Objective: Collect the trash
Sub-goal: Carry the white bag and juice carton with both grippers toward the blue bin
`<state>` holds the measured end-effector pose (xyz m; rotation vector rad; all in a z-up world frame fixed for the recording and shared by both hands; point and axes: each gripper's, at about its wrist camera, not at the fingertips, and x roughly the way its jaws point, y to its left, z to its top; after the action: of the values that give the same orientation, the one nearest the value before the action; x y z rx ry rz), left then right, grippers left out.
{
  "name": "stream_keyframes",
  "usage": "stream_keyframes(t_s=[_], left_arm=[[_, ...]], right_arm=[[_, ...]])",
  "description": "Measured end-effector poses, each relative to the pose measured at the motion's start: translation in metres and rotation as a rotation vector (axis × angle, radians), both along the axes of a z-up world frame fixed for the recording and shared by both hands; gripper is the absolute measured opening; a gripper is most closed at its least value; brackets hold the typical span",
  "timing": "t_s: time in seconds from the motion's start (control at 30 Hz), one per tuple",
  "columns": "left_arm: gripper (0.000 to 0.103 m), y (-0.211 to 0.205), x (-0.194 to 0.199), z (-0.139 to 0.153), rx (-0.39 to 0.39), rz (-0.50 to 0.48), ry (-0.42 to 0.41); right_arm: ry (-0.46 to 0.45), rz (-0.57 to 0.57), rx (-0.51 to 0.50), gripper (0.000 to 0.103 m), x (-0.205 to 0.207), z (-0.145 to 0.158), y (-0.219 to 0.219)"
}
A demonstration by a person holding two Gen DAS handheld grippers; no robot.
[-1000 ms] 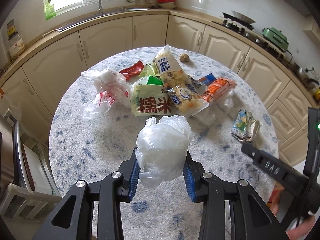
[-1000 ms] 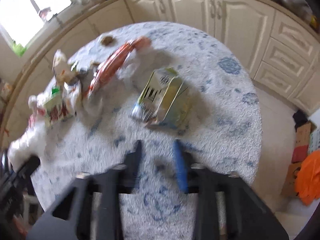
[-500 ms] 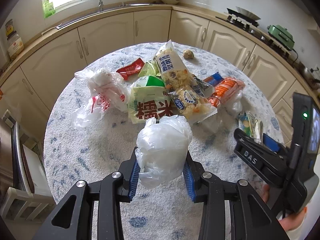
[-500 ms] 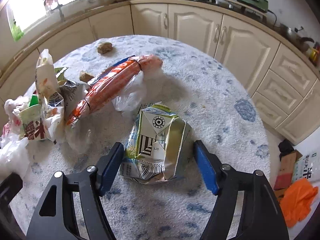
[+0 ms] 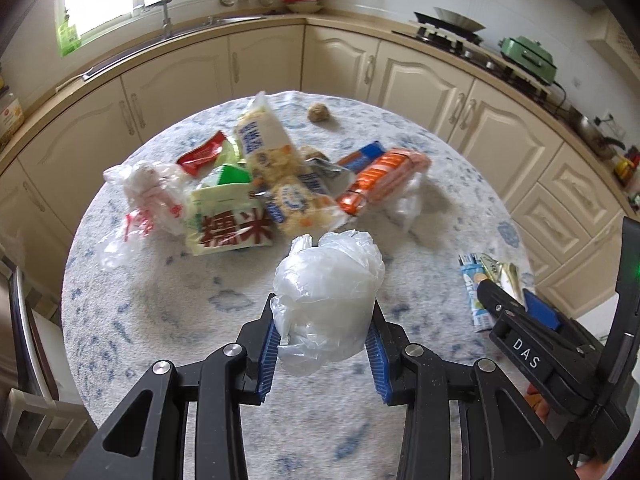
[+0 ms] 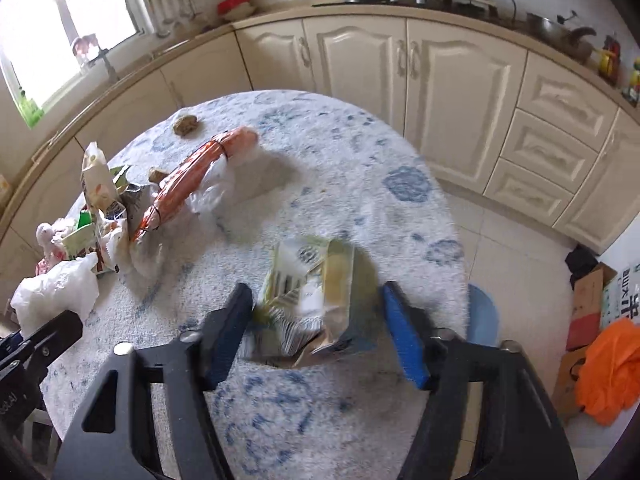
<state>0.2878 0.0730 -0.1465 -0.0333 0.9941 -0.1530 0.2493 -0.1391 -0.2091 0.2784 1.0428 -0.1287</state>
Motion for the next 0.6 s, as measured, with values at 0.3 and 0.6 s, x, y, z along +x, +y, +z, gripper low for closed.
stream_keyframes(t_s=[0.3,0.6], left_arm=[[0.035,-0.021,0.001,-0.001,0.0,-0.042,0.007],[0.035,-0.039,-0.002,0.003,0.009,-0.076,0.0]], right_arm=[[0.027,0.011,0.021,0.055,-0.009,-0.009,-0.015],[-0.013,-0.019,0.023,0.055,-0.016,0.006,-0.027]])
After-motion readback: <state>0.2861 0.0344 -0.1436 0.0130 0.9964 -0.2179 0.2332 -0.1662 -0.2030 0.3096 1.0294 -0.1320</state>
